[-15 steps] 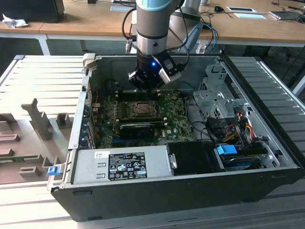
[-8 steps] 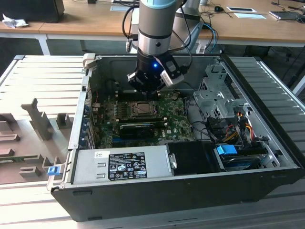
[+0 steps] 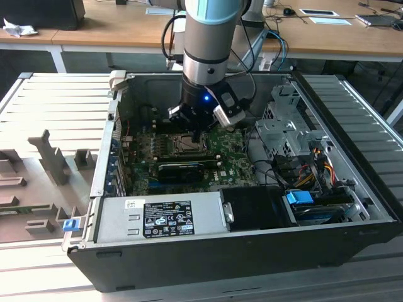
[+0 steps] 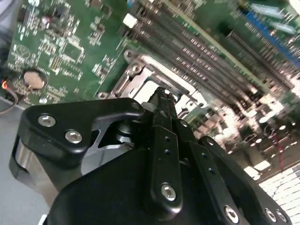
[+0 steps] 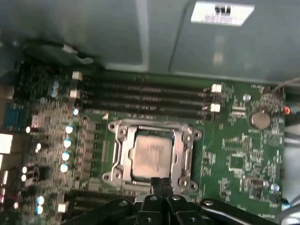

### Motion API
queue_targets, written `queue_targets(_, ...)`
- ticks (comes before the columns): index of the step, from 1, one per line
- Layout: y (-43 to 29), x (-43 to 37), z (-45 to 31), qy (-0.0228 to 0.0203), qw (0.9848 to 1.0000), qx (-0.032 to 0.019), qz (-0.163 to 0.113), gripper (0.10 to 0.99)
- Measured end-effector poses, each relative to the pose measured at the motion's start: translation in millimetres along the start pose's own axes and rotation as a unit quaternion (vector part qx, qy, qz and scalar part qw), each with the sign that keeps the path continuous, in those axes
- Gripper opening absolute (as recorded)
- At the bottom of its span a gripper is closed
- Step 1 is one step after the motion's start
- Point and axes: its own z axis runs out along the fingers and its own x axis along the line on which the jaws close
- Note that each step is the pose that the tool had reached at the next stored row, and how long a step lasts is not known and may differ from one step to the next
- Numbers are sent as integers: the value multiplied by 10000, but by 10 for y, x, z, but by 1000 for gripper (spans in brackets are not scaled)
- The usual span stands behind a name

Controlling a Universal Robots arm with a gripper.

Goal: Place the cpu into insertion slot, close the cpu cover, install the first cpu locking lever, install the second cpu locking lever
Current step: 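Install the second cpu locking lever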

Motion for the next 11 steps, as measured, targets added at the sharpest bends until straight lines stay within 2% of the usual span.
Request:
queue_targets(1,-35,3,-1,-1,10000,-5,0,106)
queue_targets(2,-105,10,-4,-2,10000,-13,-1,106)
queue_targets(5,-201,28,-3,-2,10000,-31,-8,106)
queue_targets(11,-220,145,22,1,9999,-78,-91,106)
